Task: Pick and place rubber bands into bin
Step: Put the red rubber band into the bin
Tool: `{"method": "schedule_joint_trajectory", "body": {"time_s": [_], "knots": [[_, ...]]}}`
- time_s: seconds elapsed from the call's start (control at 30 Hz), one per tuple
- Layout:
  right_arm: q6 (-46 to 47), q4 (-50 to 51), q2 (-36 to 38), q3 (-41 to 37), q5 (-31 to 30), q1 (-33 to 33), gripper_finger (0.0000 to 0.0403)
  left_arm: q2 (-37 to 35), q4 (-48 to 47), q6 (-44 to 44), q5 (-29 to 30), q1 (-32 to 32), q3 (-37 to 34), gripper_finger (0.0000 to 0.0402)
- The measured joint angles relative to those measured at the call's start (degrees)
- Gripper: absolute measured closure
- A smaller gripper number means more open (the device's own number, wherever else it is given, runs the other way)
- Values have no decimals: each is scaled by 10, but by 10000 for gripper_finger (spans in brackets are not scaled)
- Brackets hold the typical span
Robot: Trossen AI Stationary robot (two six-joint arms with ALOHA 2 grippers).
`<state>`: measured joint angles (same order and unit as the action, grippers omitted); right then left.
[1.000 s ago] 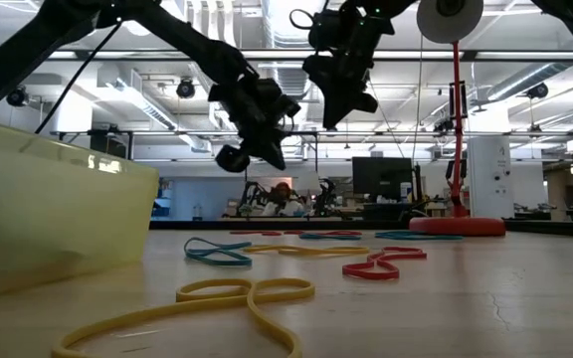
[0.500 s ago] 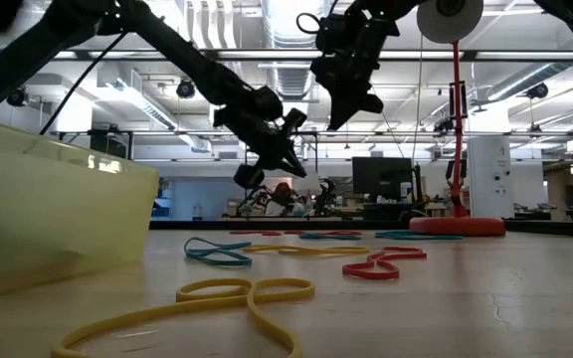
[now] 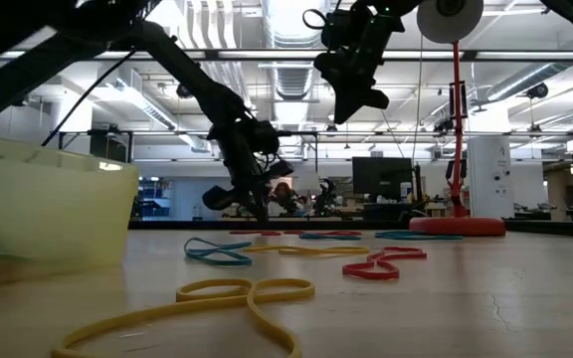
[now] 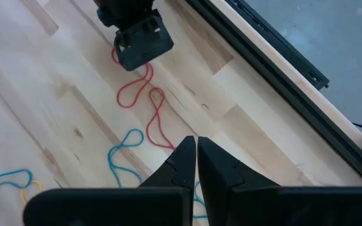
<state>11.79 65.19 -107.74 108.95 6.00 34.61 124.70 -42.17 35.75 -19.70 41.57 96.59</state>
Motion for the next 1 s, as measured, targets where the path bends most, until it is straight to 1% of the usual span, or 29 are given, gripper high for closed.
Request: {"method": "schedule_joint_trajectory", "body": {"time_s": [0.07,0.23,0.47,0.63,0.83,1.0], "knots": [[0,0,0,0,0,1,394,0,-4,-3,9,1,0,402],[0,-4,0,0,0,3,394,9,-20,-2,6,1,-2,402],[0,-6,0,0,-1,3,394,19,-57,-8,-9,0,-1,401],[-7,-8,0,0,-2,3,394,19,-73,-13,-33,-3,0,402],[-16,-9,0,0,-2,3,394,19,-113,-30,-41,-27,-3,402],[-19,-9,0,0,-2,5,394,19,-113,-44,-61,-51,2,402]]}}
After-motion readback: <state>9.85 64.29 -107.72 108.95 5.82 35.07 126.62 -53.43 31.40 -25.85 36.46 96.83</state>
